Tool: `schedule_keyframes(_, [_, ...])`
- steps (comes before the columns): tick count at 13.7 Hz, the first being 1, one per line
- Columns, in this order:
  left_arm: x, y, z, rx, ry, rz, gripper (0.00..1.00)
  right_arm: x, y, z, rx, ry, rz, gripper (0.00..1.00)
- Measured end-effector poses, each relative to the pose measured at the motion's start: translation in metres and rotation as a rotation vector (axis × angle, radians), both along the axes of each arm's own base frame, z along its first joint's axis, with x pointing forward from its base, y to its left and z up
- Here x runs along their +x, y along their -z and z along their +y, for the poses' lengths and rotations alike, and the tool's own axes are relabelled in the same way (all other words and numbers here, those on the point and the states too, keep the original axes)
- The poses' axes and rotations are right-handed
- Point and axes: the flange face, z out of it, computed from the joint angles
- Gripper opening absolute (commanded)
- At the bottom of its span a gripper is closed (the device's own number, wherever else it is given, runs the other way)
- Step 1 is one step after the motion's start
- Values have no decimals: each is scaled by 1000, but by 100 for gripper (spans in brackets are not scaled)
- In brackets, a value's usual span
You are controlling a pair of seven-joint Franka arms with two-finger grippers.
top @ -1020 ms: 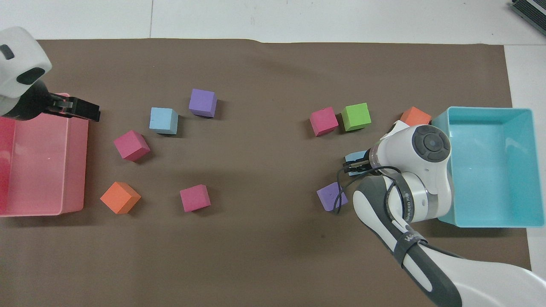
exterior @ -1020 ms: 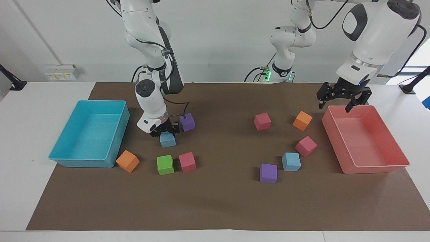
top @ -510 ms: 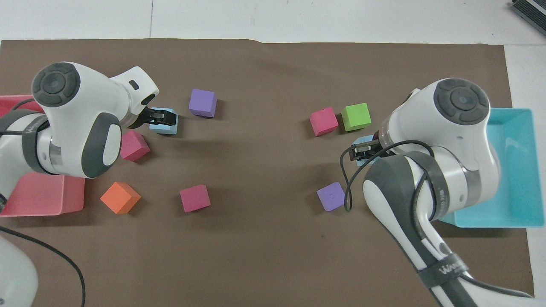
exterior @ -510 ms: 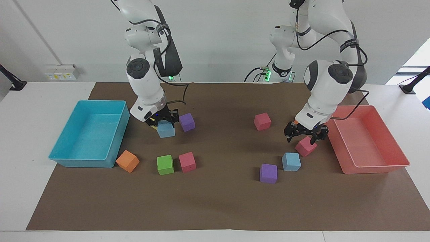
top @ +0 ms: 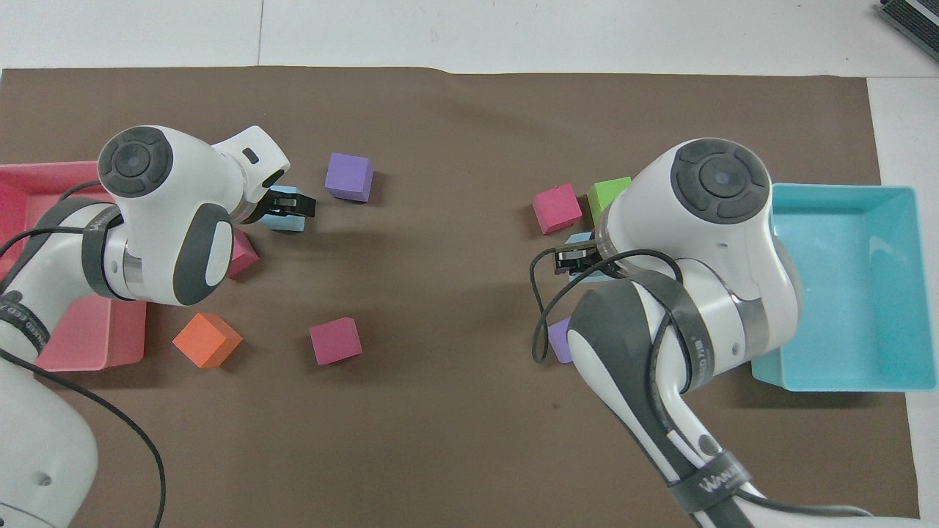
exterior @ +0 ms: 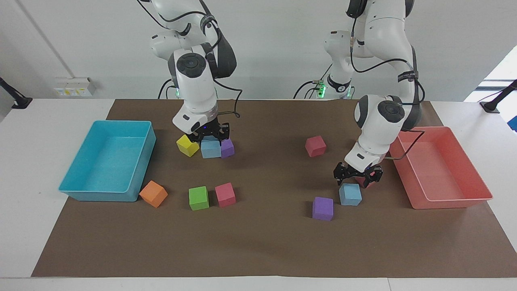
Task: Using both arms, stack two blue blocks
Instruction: 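Carry the blue cube to the table center and set it down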
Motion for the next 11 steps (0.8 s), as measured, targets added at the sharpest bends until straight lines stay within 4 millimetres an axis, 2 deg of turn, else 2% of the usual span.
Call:
schedule_keyframes(4, [3, 11, -1, 0, 0, -5, 100, 11, 47, 76, -26, 55, 17, 0])
schedule_keyframes(6, [3, 14, 0, 0, -1, -7, 100, 12, 65, 106, -19, 64, 15, 0])
schedule_keyframes(11, [5, 22, 1, 1, -4, -8, 100, 10, 94, 145, 19, 75, -27, 0])
